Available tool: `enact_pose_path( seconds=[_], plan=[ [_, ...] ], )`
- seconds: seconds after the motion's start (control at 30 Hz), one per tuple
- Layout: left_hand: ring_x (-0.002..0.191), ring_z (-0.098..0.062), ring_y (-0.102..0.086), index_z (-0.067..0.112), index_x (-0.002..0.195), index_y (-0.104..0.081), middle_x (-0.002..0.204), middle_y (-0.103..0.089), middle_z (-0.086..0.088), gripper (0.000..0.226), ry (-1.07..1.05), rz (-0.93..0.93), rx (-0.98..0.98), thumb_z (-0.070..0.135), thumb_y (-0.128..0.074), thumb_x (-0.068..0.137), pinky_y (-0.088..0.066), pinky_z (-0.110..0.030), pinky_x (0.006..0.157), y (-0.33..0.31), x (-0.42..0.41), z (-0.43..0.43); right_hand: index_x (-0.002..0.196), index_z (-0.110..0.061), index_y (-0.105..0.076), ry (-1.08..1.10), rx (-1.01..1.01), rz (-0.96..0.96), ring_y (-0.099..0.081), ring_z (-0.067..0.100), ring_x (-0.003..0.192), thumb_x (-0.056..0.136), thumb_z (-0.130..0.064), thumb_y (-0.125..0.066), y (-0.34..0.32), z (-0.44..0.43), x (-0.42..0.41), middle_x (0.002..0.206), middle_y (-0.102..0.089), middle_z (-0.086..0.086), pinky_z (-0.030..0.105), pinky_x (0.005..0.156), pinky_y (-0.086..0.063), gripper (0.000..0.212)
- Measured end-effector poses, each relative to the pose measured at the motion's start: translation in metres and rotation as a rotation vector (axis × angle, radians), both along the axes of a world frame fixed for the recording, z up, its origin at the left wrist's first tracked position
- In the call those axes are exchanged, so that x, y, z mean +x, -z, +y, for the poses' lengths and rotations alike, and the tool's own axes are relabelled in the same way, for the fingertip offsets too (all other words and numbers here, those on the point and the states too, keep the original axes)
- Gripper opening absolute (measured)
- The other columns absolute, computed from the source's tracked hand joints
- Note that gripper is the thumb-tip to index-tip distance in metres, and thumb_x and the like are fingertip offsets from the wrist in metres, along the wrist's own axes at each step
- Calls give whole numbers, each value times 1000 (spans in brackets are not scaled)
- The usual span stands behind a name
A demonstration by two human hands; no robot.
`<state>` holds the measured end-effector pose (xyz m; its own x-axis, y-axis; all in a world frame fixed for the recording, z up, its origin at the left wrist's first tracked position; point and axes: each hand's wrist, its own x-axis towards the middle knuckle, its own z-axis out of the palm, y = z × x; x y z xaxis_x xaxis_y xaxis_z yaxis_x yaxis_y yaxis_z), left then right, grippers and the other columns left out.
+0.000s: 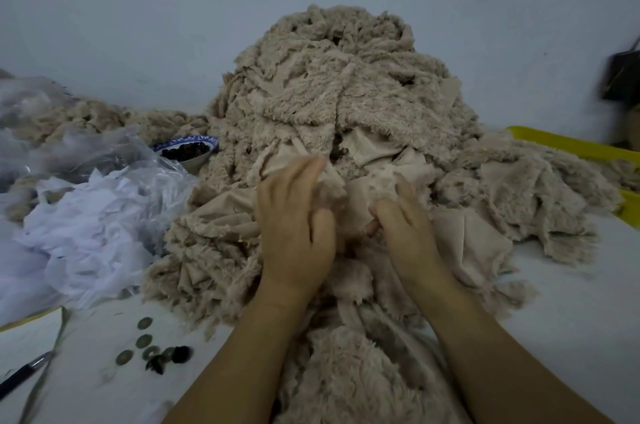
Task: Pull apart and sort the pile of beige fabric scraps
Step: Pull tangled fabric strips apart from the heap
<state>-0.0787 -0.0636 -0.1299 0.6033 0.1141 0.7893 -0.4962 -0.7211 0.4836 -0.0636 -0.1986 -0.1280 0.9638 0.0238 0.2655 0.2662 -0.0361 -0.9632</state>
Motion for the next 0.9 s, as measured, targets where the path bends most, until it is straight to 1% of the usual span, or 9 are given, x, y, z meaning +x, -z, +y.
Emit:
enact_pose_path(
  seconds=[0.1,0.17,0.23,0.4,0.5,0.6,0.7,0.8,0.9],
  plan=[
    [115,-14,-53,17,138,-54,128,-59,3,47,279,297,75,28,-52,93,-43,-35,98,3,2,-8,69,-37,-68,35,-32,-221,-47,-6,105,74,-41,-46,-1,-2,0,100,-54,-17,12,94,-40,23],
    [86,-12,-54,18,102,-65,92,-62,6,11,230,272,90,23,-58,95,-44,-35,79,7,6,-12,64,-27,-53,41,-181,-357,-42,-10,92,80,-35,-44,0,1,2,84,-46,-17,2,75,-34,20],
    [72,-10,-48,21,80,-58,74,-54,12,14,166,207,-33,21,-55,94,-40,-29,68,8,8,-9,73,-27,-52,53,-270,-411,-42,-2,98,84,-38,-41,2,3,5,91,-45,-19,3,79,-32,19],
    [63,2,-52,53,85,-61,73,-61,20,23,269,201,-407,35,-52,95,-41,-13,56,-1,1,-2,130,-31,-49,12,-451,-245,-46,-14,105,93,-32,-57,19,-12,27,127,-38,-14,14,84,-44,37],
    [58,1,-50,57,89,-60,70,-59,21,21,313,167,-440,39,-50,96,-41,-15,52,-4,-3,-8,88,-11,-59,51,-622,-146,-56,17,80,96,-23,-59,26,-17,32,89,-57,4,39,73,-49,15],
    [56,-1,-46,55,90,-55,71,-57,22,23,198,164,-480,35,-49,101,-38,-14,50,0,-1,-4,86,-9,-58,193,-369,-52,-47,15,63,100,-27,-51,19,-22,32,69,-53,5,33,59,-38,24],
    [67,-8,-48,37,97,-55,84,-57,12,18,108,169,-398,20,-53,102,-41,-23,59,4,5,1,118,-18,-64,-71,274,156,-64,17,75,101,-27,-50,0,-18,22,86,-70,6,32,63,-51,24],
    [85,-10,-49,11,99,-62,98,-53,-1,7,152,142,-143,7,-59,94,-40,-16,75,6,7,-3,109,-13,-70,-302,118,70,-70,17,86,94,-45,-63,0,-4,8,92,-74,4,26,72,-55,35],
    [95,0,-54,16,107,-65,101,-58,8,21,296,203,-122,15,-50,92,-40,-9,82,7,6,-3,94,-13,-76,-208,109,127,-72,15,77,90,-38,-69,7,0,6,82,-77,-2,18,64,-53,26]
  ],
)
